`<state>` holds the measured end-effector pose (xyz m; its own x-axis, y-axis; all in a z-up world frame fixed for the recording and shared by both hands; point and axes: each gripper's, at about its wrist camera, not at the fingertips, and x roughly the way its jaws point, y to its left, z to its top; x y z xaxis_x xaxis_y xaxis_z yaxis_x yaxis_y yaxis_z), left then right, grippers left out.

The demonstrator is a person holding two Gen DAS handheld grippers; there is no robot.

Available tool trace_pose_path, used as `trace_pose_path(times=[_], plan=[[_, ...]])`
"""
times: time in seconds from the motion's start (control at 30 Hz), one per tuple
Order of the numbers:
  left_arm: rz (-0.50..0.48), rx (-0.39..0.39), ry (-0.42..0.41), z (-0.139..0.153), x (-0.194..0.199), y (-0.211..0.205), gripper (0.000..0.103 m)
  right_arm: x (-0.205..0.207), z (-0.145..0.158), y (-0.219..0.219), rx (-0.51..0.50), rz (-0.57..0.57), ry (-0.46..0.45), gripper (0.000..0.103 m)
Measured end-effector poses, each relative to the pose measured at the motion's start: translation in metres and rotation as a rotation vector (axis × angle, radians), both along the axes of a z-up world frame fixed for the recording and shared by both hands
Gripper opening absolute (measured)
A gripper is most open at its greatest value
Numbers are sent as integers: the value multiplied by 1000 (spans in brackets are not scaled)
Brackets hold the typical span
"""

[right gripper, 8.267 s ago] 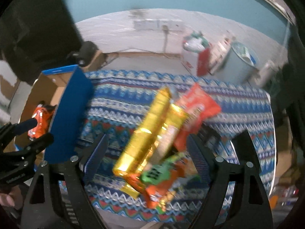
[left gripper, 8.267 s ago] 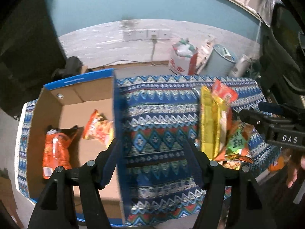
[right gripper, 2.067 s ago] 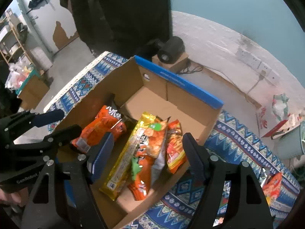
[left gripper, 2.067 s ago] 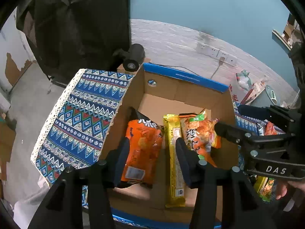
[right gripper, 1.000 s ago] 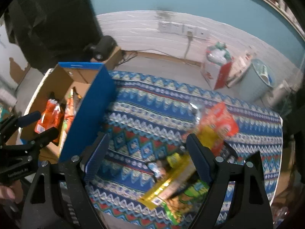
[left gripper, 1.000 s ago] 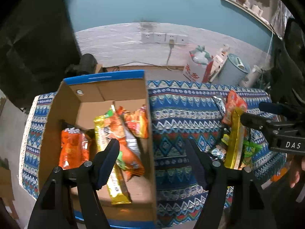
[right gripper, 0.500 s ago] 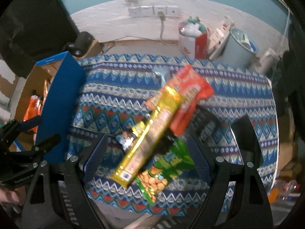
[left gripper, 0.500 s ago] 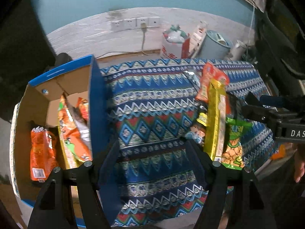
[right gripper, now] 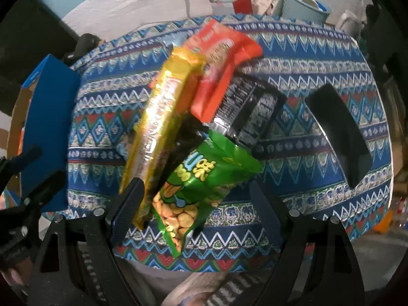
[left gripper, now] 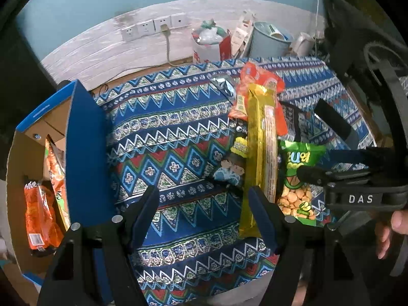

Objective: Organize snacks
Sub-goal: 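Grasp a gold wafer bar with the left gripper while the right grasps the green peanut bag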

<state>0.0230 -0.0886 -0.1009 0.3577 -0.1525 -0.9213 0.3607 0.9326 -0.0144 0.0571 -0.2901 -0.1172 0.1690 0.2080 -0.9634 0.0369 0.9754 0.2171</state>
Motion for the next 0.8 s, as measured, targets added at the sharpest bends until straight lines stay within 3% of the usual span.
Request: trace_pose_path(times=[0.3,0.5,0.8], plan=[[10,25,50,-22,7,-8,74,9,-38,1,6,-17,97,84],[15,34,68,-26,19,-19,74,12,-44,-2,23,-2,97,84],[-9,25,91,-28,26,-45,74,13,-41,-39,-121,52,58,84]])
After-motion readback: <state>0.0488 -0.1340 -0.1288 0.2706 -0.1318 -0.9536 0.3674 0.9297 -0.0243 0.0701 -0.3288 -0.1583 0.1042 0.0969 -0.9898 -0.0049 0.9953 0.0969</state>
